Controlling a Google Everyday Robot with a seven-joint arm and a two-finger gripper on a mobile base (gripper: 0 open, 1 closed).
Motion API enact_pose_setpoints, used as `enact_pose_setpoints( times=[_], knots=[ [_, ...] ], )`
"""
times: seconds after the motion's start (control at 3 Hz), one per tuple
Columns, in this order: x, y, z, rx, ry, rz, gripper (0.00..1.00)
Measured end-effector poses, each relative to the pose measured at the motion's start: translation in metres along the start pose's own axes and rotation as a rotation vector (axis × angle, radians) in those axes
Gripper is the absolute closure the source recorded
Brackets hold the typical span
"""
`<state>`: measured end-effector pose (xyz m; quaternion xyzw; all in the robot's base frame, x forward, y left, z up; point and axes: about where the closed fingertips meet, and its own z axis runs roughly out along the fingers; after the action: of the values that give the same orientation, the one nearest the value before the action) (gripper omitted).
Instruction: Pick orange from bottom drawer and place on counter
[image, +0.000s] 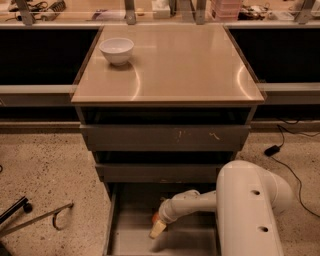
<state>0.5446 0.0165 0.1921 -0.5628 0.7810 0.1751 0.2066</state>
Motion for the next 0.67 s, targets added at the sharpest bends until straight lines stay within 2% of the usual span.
enact_pose_setpoints(
  times=[0.33, 0.67],
  knots=[
    [0.015, 0.002, 0.018, -0.017, -0.011, 0.027, 0.0],
    [0.026, -0.006, 0.048, -0.067, -0.02, 0.033, 0.0]
  ],
)
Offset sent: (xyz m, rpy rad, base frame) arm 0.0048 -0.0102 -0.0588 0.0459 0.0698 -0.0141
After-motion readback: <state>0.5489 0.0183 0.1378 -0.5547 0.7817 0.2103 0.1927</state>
